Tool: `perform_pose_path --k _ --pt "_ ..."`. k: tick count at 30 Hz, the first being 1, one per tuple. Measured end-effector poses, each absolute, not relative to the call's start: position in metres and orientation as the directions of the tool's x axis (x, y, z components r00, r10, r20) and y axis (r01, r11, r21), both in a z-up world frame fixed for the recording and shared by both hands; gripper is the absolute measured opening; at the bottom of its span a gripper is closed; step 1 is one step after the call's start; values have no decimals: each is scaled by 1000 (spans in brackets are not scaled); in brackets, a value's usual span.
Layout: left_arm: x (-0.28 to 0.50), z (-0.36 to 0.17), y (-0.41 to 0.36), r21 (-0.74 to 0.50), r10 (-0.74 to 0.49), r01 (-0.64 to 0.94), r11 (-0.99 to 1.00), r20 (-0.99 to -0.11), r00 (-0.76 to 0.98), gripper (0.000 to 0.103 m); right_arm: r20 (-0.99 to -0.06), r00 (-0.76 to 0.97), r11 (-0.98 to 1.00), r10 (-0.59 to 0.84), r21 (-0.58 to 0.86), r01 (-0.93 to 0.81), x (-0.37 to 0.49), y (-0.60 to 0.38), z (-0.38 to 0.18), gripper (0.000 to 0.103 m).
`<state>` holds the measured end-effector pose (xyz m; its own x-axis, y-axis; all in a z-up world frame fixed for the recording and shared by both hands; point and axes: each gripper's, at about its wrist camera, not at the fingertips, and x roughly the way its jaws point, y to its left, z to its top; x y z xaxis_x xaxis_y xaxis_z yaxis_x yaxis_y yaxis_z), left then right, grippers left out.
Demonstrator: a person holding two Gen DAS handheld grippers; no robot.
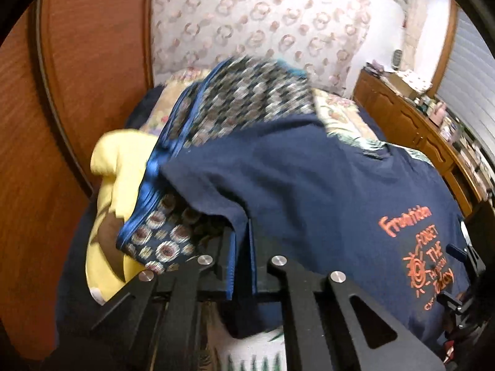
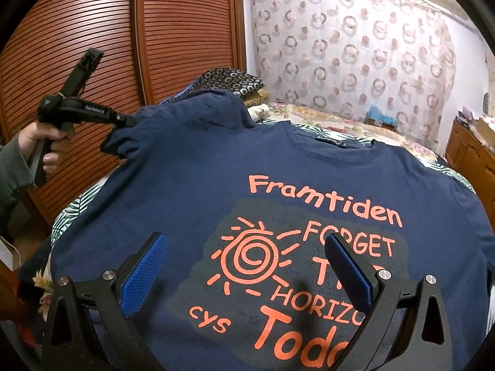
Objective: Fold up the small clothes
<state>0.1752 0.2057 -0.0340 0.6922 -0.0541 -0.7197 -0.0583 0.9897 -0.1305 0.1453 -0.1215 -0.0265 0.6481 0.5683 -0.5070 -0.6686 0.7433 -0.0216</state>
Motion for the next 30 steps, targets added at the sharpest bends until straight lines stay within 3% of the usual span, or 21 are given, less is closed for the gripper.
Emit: perform_pose_path --k 6,14,16,22,30 --pt "180 7 146 -69 -105 79 994 -667 738 8 -503 648 745 571 -13 -667 145 -124 -29 102" --pt "179 23 62 -34 -210 251 967 -662 720 9 -502 644 753 577 23 -657 151 -133 -29 102" --pt "172 18 53 -37 -228 274 961 -666 710 15 -505 640 753 580 31 -658 151 -133 -29 102" --pt "149 1 54 -44 -230 274 961 -676 700 20 -498 642 756 583 44 -653 151 -132 -30 102" --pt "121 -46 70 -43 -187 222 974 -704 685 36 -497 639 759 587 64 -648 154 -133 -32 102"
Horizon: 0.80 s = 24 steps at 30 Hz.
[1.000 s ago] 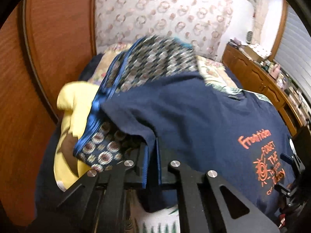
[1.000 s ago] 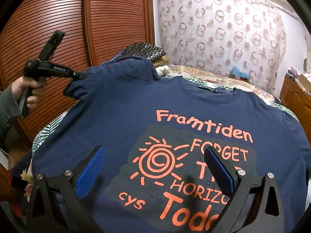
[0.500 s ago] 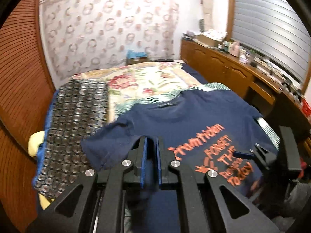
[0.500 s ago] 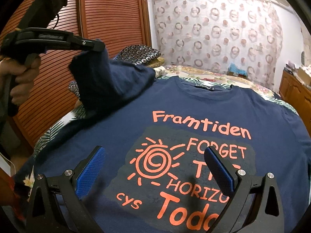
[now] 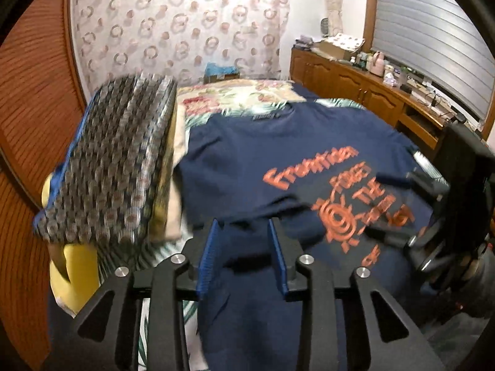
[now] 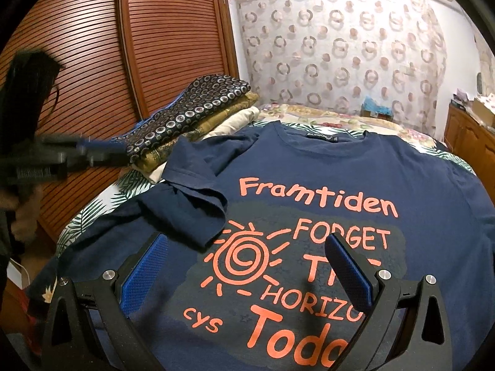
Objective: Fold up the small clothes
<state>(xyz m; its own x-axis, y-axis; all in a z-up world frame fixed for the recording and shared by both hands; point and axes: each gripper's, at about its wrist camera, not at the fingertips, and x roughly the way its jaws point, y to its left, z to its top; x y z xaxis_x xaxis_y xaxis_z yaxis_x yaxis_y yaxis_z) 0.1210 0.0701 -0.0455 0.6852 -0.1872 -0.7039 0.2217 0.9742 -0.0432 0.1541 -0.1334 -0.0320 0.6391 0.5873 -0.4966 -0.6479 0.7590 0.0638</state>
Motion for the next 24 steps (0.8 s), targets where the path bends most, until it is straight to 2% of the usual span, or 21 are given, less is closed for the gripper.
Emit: perform_pose_path --k 13,15,19,20,21,24 --pt "129 -105 90 -45 -119 133 990 -778 618 37 -499 637 759 588 65 -648 156 -134 -33 102" --pt "127 -107 89 -42 -119 135 990 -767 631 43 -498 638 759 587 65 -648 156 -134 -32 102" --pt "127 -107 88 -39 -116 135 990 -761 639 45 -500 637 759 587 65 -648 156 -134 -34 102" --pt "128 -107 87 -39 -116 134 990 -759 640 51 -500 636 759 587 66 -648 156 -134 -34 102" --pt "128 -109 86 -34 -113 134 990 -757 643 64 -500 637 759 587 66 -648 156 -134 -34 102" --pt "130 -110 86 -26 -97 120 992 -762 640 76 -503 635 759 587 69 -647 156 -134 -34 102"
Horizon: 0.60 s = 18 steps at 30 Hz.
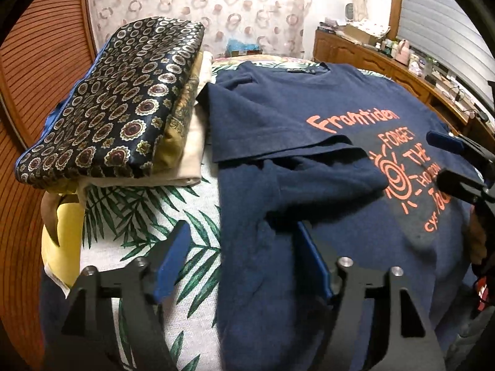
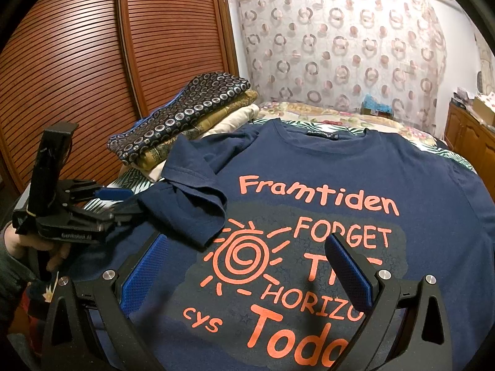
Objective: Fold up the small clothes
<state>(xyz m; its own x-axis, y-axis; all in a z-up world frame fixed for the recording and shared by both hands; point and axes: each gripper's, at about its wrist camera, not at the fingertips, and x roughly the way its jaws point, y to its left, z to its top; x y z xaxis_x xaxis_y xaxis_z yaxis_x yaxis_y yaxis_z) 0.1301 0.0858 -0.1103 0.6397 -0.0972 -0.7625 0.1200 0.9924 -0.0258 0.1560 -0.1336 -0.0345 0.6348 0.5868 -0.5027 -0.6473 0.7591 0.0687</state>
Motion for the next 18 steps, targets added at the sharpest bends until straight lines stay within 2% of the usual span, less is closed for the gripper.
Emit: perform_pose_path --k 9,14,18 --pt "131 -111 89 -29 -91 107 994 -764 639 78 -514 628 759 585 74 -647 157 -133 -33 102" --pt "122 -110 91 -34 -82 86 996 -762 643 78 -559 593 741 579 57 -670 166 -125 -28 102" --pt "102 -102 98 -70 -84 48 996 -713 696 78 -563 592 730 577 31 -683 175 -115 -15 101"
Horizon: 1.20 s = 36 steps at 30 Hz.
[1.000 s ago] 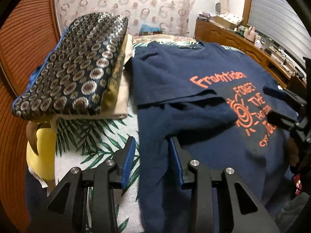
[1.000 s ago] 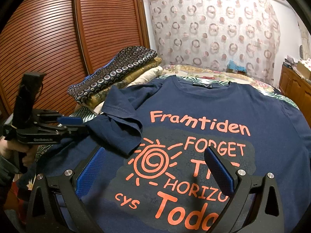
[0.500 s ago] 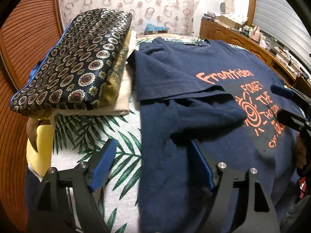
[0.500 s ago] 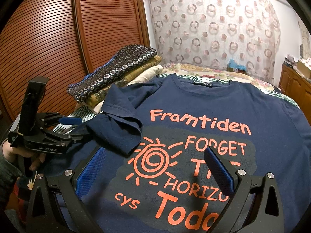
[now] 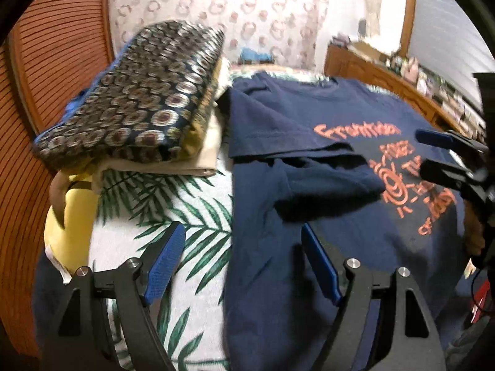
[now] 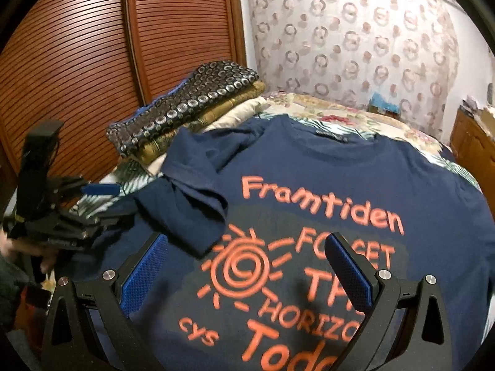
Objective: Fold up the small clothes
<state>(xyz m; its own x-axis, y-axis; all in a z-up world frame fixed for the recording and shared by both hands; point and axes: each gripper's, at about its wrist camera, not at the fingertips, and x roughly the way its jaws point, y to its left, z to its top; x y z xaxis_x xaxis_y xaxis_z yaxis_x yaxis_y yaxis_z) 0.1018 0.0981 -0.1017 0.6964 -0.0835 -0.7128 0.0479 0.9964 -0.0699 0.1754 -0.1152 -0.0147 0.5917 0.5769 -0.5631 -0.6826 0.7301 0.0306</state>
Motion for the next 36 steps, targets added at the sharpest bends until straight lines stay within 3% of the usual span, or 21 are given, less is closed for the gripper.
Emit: perform_pose_path --k 8,17,18,19,20,22,28,32,34,36 --pt "72 -74 111 -76 -23 -32 997 -624 781 78 -606 519 650 603 -4 -760 206 -64 -9 87" --pt "57 -66 122 -132 -55 -32 991 -604 795 78 -681 427 600 594 21 -800 246 -11 -22 44" --pt "57 -66 122 -129 -49 -36 991 -604 796 78 -689 417 597 592 27 -802 250 -9 -25 38" --pt "56 -66 120 -125 -46 -38 991 -603 797 78 -694 411 596 591 31 -803 252 -8 -25 24" --pt "56 -67 119 -124 -44 -39 992 -601 798 78 -695 407 595 593 37 -803 255 -8 -26 16" --pt "56 -68 117 -125 -45 -38 991 -599 799 78 -681 400 588 613 55 -807 254 -15 -24 7" --pt "55 -70 109 -160 -88 -9 987 -589 803 78 -580 504 681 640 125 -721 252 -72 2 4" --pt "57 -69 102 -167 -102 5 986 -583 806 78 -626 582 798 520 114 -591 264 -108 -5 4" --pt "58 -70 99 -172 -110 11 985 -582 806 78 -650 615 831 446 46 -554 266 -116 -11 16" --pt "59 -72 97 -173 -113 13 985 -587 802 78 -650 633 840 421 16 -542 265 -121 -14 18"
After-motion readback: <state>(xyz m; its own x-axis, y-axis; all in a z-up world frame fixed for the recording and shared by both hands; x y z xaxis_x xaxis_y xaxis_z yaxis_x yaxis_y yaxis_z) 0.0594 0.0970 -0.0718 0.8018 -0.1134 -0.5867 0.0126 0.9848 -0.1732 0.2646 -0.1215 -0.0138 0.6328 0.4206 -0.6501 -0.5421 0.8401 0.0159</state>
